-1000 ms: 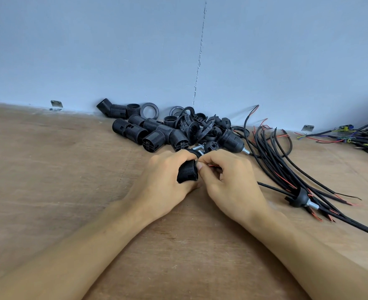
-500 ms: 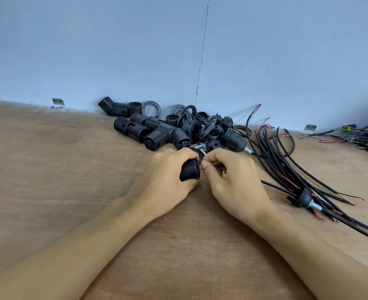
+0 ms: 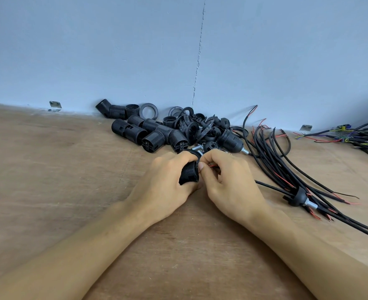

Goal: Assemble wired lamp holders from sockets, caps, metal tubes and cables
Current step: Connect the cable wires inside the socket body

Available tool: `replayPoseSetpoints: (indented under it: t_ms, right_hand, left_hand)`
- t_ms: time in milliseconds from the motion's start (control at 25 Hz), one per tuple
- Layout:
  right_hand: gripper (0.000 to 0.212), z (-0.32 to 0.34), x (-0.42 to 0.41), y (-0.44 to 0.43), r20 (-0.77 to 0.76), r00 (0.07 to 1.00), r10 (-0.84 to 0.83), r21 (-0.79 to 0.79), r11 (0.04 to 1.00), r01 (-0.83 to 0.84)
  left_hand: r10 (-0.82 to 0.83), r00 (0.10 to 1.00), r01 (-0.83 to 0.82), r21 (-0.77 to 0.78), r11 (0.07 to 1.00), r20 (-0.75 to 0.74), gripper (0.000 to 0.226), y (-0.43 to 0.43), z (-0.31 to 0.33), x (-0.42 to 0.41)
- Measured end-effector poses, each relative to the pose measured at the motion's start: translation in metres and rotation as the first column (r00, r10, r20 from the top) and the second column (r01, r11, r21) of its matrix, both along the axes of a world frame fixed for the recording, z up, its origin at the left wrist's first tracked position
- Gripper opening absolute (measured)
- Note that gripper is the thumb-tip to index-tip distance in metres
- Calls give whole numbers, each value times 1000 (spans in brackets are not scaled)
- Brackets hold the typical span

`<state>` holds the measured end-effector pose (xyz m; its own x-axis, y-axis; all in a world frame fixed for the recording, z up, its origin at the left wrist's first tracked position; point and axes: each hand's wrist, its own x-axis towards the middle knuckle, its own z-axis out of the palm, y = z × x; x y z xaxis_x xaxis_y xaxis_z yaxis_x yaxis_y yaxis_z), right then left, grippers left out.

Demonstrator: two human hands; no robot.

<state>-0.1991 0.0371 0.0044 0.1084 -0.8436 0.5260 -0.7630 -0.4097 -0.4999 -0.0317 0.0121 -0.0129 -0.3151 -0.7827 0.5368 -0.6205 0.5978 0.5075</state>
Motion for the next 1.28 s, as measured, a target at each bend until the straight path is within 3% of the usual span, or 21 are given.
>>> replayPoseSetpoints:
  t_ms: [240, 680, 920, 1280]
  right_hand:
    - [15, 0, 0, -1, 76, 996, 38, 66, 997, -43]
    - [15, 3, -1, 4, 161, 987, 26, 37, 999, -32]
    - [18, 4, 1, 2, 61, 998, 31, -15, 999, -31]
    - [23, 7, 1, 4, 72, 997, 31, 40, 999, -34]
  left_hand:
    - [17, 1000, -17, 19, 1000, -21, 43, 1, 1, -1]
    - [10, 999, -8, 40, 999, -40, 42, -2, 0, 0]
    - [15, 1000, -14, 37, 999, -24, 44, -1, 0, -1]
    - [19, 1000, -19, -20, 1000, 23, 46, 6, 4, -3]
